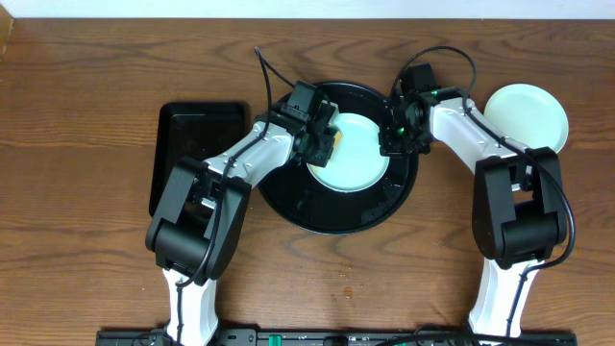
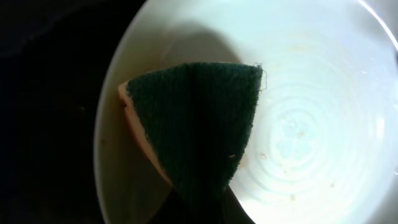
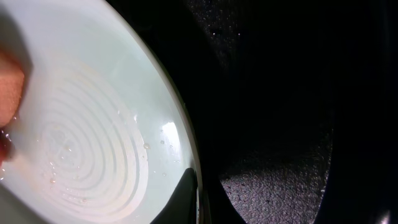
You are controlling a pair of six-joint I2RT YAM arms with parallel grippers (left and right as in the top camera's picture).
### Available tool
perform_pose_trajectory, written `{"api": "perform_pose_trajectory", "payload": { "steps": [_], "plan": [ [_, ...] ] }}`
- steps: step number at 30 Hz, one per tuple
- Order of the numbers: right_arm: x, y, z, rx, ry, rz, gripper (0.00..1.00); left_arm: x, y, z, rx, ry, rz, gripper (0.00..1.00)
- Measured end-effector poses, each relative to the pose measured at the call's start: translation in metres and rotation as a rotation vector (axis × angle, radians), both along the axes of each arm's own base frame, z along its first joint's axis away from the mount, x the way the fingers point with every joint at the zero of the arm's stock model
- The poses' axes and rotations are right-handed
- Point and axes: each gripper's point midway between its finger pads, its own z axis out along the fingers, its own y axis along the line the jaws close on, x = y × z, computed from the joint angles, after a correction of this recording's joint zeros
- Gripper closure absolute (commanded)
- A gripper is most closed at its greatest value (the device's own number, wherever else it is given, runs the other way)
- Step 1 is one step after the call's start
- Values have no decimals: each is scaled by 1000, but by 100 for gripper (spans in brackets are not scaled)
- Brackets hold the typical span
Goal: Clean dirty plates on tray and stack at the side
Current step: 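Scrub the green plate with sponge in left gripper while right holds rim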
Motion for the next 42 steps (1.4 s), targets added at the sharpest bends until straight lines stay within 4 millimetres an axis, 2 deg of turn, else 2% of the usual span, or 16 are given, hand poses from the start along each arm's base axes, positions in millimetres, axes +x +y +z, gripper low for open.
{"api": "perform_pose_trajectory", "payload": {
  "steps": [7,15,20,24,29,32,35,42],
  "plan": [
    [0,0,-1,10,-18,-14,99,-4,-11,-1,-63,40,-20,92],
    [0,0,-1,12,-18,-20,99,-33,-44,3,-274,207,-84,93],
    [0,0,-1,12,-18,-21,99,-42,-50,9,-334,258,-90,92],
    [0,0,-1,12,-18,-21,99,-36,-47,23,-325,215,-80,93],
    [0,0,-1,13,-19,-21,99,-14,-32,63,-249,40,-37,93],
    [0,0,-1,13,-19,-21,99,0,-22,74,-190,-38,2,92],
    [0,0,-1,13,-18,-21,99,5,-14,67,-142,-52,28,92],
    [0,0,-1,13,-18,-21,99,4,-4,21,-54,12,55,93]
  ]
}}
